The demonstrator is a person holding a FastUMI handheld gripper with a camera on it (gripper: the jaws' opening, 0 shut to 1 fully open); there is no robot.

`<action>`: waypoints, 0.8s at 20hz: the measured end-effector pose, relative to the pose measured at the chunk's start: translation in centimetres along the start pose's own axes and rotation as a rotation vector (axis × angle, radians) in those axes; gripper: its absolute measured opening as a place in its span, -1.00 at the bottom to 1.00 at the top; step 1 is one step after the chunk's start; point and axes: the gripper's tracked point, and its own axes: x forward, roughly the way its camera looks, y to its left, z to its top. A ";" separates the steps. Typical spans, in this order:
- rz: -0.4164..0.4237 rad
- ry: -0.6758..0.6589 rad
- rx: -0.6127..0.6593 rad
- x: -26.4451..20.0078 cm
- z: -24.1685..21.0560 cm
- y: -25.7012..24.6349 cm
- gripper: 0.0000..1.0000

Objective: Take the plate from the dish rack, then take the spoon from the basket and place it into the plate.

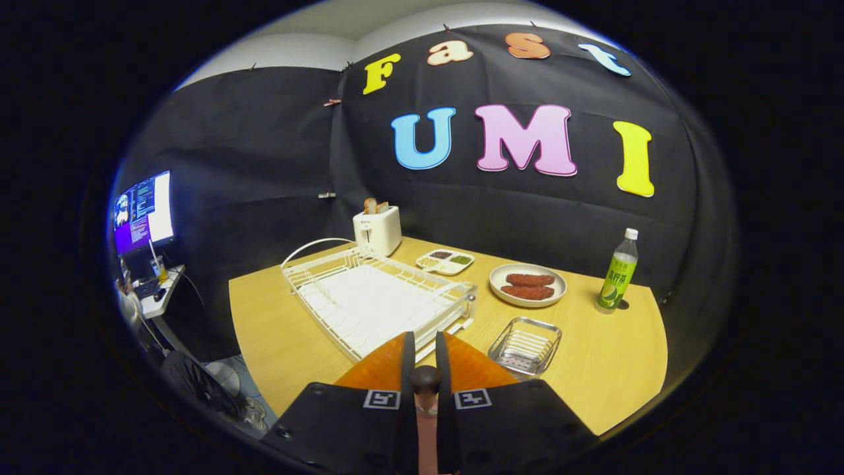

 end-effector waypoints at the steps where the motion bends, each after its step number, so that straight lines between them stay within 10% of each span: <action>1: -0.003 -0.001 -0.009 0.1 -0.3 0.0 -0.70; 16: 0.059 0.158 -0.044 -3.7 -7.4 1.3 -0.66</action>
